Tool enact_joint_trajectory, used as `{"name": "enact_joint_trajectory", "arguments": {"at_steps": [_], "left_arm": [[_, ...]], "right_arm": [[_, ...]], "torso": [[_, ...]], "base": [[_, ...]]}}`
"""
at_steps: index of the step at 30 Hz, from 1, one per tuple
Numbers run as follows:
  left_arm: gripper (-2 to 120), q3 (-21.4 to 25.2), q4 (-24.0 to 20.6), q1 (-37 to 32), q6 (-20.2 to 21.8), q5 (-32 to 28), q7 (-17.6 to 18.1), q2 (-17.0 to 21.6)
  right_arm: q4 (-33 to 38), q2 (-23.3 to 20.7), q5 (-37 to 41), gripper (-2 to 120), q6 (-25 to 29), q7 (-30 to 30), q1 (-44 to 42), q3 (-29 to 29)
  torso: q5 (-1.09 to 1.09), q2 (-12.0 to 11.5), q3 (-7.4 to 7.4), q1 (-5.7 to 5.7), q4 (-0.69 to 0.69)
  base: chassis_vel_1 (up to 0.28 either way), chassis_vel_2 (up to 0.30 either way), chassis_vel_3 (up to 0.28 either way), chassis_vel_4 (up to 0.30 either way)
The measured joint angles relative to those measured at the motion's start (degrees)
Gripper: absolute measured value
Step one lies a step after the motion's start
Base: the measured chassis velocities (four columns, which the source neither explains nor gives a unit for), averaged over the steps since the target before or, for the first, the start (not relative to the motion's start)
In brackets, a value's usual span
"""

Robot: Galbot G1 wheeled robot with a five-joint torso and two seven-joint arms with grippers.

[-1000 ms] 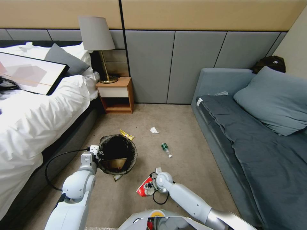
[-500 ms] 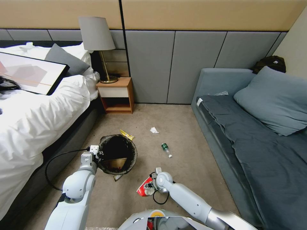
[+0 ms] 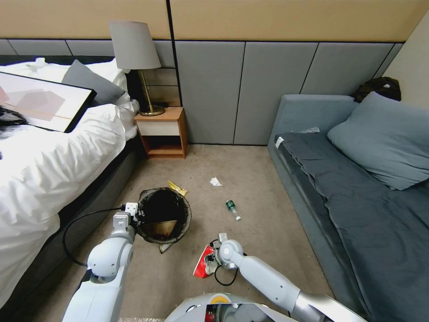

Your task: Pick up the trash bin, then pick up the garbage from the floor and place it into the trash bin.

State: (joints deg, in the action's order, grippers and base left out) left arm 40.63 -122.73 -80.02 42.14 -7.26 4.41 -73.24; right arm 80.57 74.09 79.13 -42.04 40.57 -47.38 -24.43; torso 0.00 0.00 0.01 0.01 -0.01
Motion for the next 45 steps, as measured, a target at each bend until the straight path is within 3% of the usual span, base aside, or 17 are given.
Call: {"name": "enact_joint_trajectory", "arguments": {"at_steps": [10,27,31,34,35,37,38,40,44,45], "left_arm": [[1,-0.19,0.19,0.14,0.0,0.09,-0.12,0.05],[1,-0.15,-0.27,-0.31,0.0,0.44,-0.2,0.04],[1,0.02,-0.39,-0.3,0.0,0.4,-0.23,0.2],[1,0.3,-0.63,-0.21,0.0,0.28,-0.23,0.52],[1,0.3,-0.63,-0.21,0.0,0.28,-0.23,0.52],[1,0.29,-1.22,-0.06,0.0,-0.44,-0.24,0.54],[1,0.29,-1.22,-0.06,0.0,-0.44,-0.24,0.54],[1,0.14,-1.62,0.04,0.0,-0.59,-0.28,0.45],[1,0.08,-1.78,0.08,0.0,-0.52,-0.41,0.4],[1,0.07,-2.03,0.08,0.0,-0.3,-0.7,0.35]], "right_arm": [[-0.43,-0.3,-0.44,0,0.0,-0.35,-0.19,0.12],[0.64,-0.76,-1.13,0,-0.08,-0.26,-0.58,0.91],[6.24,-3.67,1.1,0,-0.12,1.66,0.38,2.51],[15.35,-10.11,6.12,0,-0.12,4.68,2.8,5.55],[15.35,-10.11,6.12,0,-0.12,4.68,2.8,5.55],[22.72,-16.09,11.13,0,-0.12,6.72,5.41,8.63],[22.72,-16.09,11.13,0,-0.12,6.72,5.41,8.63],[27.62,-20.11,14.57,0,-0.12,7.59,6.96,11.57],[30.51,-22.34,16.95,0,-0.14,8.18,7.59,13.18],[34.71,-24.77,19.24,0,-0.12,8.66,8.49,15.3]], "torso": [[0.0,0.0,-0.01,-0.01,0.0],[0.0,0.01,-0.01,-0.01,0.0],[0.01,0.01,0.0,0.0,0.0],[0.0,0.01,-0.01,0.0,-0.01],[0.0,0.01,-0.01,0.0,-0.01],[0.01,0.02,-0.01,-0.01,-0.02],[0.01,0.02,-0.01,-0.01,-0.02],[0.01,0.02,-0.01,-0.01,-0.01],[0.03,0.01,0.0,0.0,-0.01],[0.01,0.02,-0.02,-0.01,0.02]], "base": [[0.0,0.0,0.0,0.0],[0.0,0.0,0.0,0.0],[0.0,0.0,0.0,0.0],[0.0,0.0,0.0,0.0],[0.0,0.0,0.0,0.0],[0.0,0.0,0.0,0.0],[0.0,0.0,0.0,0.0],[0.0,0.0,0.0,0.0],[0.0,0.0,0.0,0.0],[0.0,0.0,0.0,0.0]]}}
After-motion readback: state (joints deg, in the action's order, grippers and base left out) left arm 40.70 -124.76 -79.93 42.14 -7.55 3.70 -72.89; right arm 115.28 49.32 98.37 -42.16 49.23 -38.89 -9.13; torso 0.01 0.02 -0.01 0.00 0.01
